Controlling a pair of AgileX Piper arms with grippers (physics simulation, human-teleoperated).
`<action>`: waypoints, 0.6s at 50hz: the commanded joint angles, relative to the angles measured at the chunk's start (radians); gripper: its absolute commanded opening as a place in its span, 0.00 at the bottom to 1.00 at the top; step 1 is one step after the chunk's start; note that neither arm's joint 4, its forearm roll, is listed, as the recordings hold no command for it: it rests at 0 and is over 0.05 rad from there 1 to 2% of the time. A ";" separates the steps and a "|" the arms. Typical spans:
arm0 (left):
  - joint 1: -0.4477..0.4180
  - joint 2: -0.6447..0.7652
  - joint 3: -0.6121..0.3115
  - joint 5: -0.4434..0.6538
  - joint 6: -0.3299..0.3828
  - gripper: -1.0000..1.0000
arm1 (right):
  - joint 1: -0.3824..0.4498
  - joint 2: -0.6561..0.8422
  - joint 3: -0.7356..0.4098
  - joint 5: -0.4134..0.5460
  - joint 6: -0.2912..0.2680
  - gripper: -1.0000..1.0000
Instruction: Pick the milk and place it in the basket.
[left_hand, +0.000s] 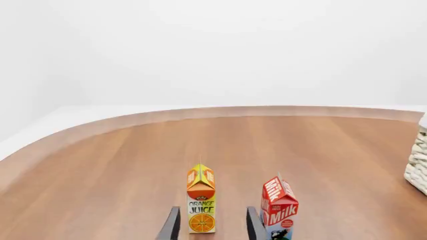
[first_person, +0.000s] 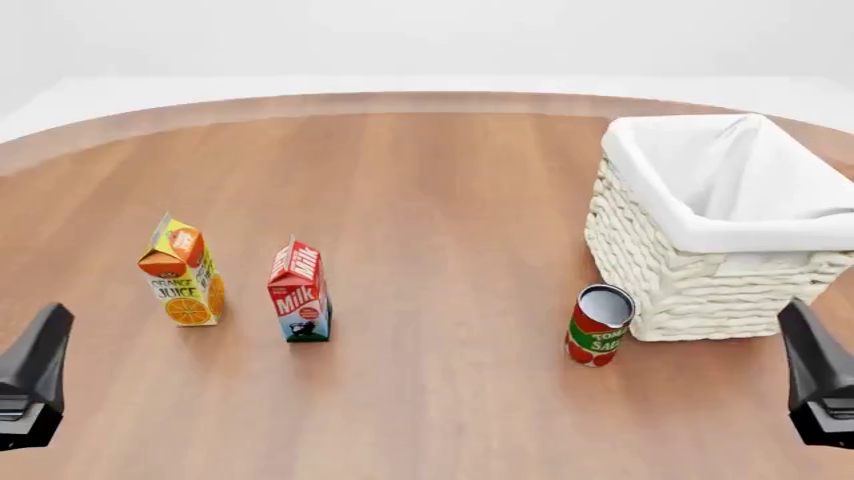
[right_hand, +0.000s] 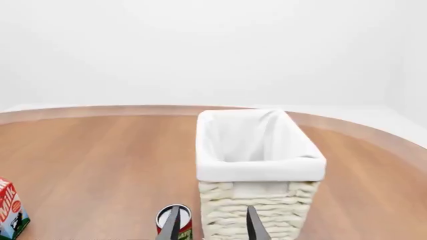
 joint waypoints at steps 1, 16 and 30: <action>0.000 0.000 0.000 0.000 0.000 1.00 | 0.022 0.066 -0.005 -0.052 -0.002 1.00; 0.000 0.000 0.000 0.000 0.000 1.00 | 0.036 0.056 -0.021 -0.028 0.010 1.00; 0.000 0.000 0.000 0.000 0.000 1.00 | 0.049 0.007 -0.024 0.016 0.008 1.00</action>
